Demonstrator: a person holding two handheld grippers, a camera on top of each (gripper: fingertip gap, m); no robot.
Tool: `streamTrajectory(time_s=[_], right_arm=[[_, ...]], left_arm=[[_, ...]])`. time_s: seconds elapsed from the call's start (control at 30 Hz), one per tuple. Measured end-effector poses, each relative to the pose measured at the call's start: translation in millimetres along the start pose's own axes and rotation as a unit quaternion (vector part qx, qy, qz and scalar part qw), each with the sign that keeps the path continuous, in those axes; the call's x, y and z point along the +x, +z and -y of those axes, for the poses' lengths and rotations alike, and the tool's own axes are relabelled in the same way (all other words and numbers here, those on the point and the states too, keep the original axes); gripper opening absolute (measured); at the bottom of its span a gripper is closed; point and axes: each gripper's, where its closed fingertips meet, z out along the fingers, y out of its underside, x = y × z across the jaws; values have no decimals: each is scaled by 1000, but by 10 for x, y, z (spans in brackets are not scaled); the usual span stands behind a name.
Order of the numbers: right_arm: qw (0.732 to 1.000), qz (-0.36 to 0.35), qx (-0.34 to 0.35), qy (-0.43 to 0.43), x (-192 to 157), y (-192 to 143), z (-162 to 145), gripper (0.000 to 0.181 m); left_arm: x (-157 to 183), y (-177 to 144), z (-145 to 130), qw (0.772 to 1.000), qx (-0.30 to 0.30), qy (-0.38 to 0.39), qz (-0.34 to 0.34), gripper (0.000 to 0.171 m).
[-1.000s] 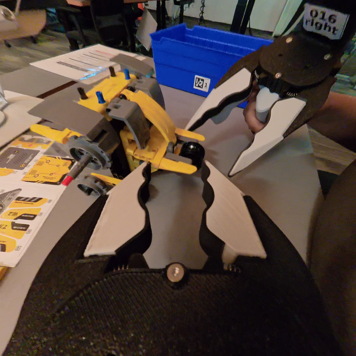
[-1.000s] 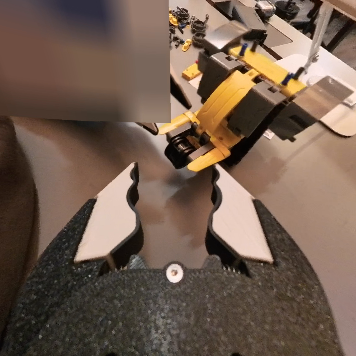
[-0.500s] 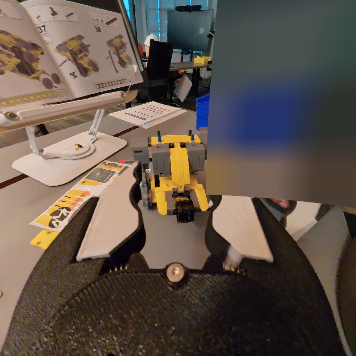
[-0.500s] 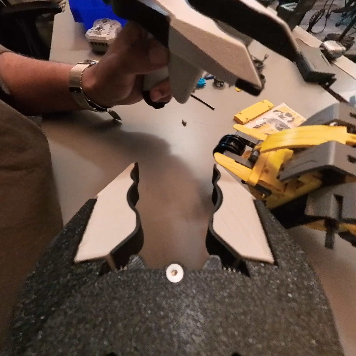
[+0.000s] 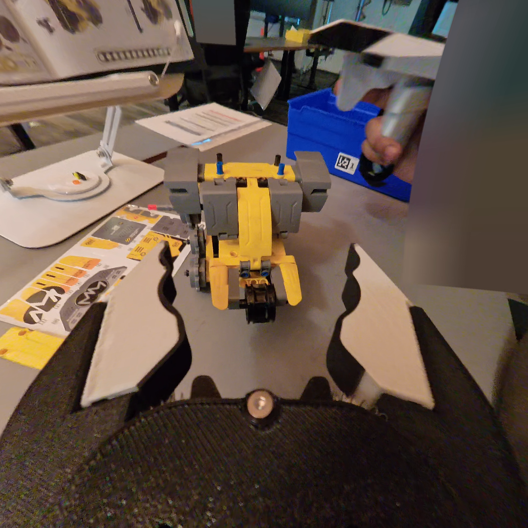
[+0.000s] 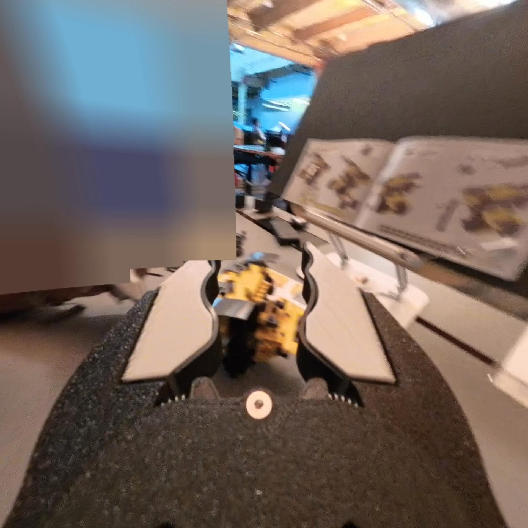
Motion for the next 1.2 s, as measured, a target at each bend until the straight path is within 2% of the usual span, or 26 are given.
streamTrajectory(time_s=[0.1, 0.2, 0.33, 0.47, 0.8, 1.2], right_arm=[[992, -67, -52, 92, 505, 44, -509, 57], [981, -48, -74, 175, 527, 47, -858, 63], [977, -43, -87, 192, 529, 47, -1012, 69], [975, -40, -125, 180, 503, 99, -1203, 74], [969, -11, -104, 226, 515, 73, -1170, 76], [971, -10, -109, 212, 493, 57, -1162, 75]], left_arm=[[13, 54, -75, 1000, -18, -2, 1, 124], [-19, 98, -164, 999, -39, 1, 9, 124], [-102, 148, -315, 997, -71, -7, 22, 121], [-120, 149, -358, 997, -74, -10, 13, 106], [-146, 151, -428, 996, -79, -30, -13, 98], [-460, 12, -367, 996, -69, -31, 38, 88]])
